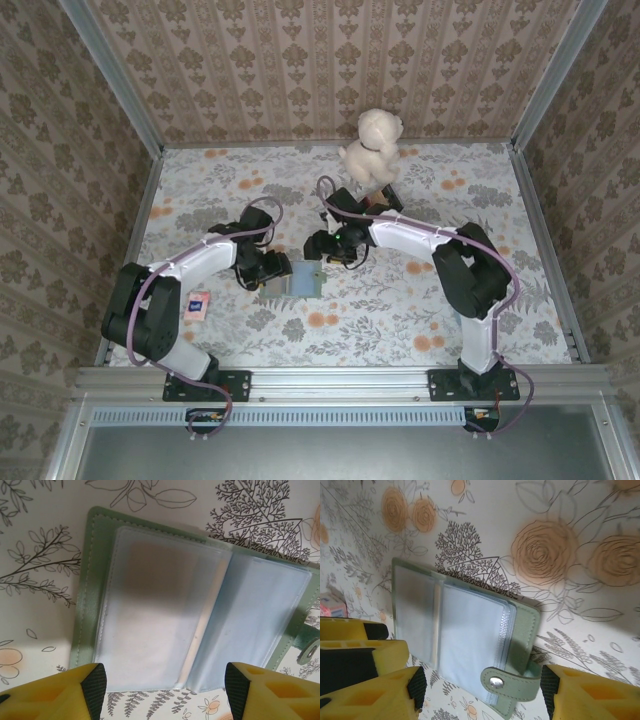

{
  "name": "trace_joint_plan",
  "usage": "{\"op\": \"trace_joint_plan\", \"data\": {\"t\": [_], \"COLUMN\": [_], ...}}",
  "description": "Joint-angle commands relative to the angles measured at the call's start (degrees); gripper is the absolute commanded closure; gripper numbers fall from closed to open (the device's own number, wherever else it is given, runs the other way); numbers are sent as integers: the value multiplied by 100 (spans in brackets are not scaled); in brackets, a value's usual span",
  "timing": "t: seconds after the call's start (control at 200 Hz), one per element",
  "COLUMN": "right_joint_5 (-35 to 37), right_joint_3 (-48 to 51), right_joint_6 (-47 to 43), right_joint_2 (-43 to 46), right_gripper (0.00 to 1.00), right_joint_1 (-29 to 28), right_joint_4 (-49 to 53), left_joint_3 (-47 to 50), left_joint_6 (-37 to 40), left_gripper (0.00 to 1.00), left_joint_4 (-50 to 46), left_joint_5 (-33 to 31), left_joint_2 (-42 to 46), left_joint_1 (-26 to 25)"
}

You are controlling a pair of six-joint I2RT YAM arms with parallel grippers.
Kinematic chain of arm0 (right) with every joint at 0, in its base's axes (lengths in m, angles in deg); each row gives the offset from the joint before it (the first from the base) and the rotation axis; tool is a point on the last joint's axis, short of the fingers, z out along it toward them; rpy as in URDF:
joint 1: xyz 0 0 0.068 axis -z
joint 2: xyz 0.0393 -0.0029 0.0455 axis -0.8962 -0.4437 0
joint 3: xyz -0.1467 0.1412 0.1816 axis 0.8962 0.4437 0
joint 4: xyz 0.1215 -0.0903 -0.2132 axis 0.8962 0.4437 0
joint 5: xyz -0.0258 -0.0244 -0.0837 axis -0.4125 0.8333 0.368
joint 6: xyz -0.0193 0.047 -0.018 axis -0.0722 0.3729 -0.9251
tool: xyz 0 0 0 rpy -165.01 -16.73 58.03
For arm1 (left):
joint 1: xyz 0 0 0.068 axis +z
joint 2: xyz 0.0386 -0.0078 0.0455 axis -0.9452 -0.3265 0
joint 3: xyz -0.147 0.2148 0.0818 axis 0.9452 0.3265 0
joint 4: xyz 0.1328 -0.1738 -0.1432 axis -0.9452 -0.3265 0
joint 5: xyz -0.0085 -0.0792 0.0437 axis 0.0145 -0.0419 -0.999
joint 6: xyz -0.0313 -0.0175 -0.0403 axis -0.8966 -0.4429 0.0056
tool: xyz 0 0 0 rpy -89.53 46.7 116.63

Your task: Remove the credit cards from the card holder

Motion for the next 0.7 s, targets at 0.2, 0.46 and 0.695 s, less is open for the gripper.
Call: {"op": "trace_joint_plan", "data": {"t": [0.2,0.46,0.695], "right_joint_5": [-200,-179,-177], "right_joint_3": [-229,-191,-183], "right_joint_6": [-60,-64,-88], "right_joint_2": [-406,-555,-643], "right_gripper": [35,35,35], "right_joint_1": [-21,-35,-38], "right_joint_4": [298,320,380], "left_joint_3": [-7,-20,-113], "left_joint_6": [-19,-41,-100], "left_gripper": [30,26,30], "left_joint_4": [96,172,354], "left_joint_5": [71,103,325], "left_joint_2": [-234,-537,-853], "left_joint_1": [22,-57,-242]}}
